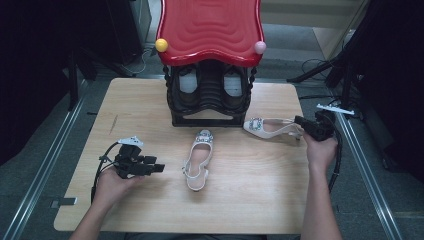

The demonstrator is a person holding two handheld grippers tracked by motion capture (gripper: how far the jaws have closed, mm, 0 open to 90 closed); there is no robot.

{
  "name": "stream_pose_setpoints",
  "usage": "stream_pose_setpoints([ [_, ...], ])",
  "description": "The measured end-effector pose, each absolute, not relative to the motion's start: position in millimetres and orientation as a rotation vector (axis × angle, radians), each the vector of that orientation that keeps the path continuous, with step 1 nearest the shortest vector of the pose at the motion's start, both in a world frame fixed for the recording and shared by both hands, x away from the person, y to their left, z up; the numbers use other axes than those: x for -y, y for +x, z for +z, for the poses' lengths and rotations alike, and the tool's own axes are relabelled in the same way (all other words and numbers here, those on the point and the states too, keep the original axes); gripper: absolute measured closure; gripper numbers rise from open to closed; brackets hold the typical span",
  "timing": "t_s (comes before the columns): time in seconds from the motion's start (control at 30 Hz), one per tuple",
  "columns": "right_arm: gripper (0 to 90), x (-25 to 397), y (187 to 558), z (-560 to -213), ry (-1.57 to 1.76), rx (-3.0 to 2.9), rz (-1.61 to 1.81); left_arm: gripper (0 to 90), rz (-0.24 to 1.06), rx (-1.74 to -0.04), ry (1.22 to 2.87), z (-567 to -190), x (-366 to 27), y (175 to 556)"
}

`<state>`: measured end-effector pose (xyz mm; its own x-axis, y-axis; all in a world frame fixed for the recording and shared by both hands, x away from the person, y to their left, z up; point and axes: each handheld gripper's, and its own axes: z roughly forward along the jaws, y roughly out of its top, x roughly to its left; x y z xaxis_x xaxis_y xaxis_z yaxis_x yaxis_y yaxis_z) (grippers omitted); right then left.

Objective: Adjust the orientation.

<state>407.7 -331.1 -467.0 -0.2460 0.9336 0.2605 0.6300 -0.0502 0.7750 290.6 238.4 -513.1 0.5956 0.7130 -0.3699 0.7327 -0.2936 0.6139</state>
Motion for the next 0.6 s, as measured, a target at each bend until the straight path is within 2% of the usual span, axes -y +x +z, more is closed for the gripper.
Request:
stream_pose_setpoints([
  [0.17,90.0,330,412,-481,1.683,-1.926,1.165,42.5,-0.032,-1.139,2.048,-513,-238,290],
  [0.6,90.0,317,401,-490,1.685,-2.036,1.106,42.2,-0.032,-1.124,2.051,-512,-236,292],
])
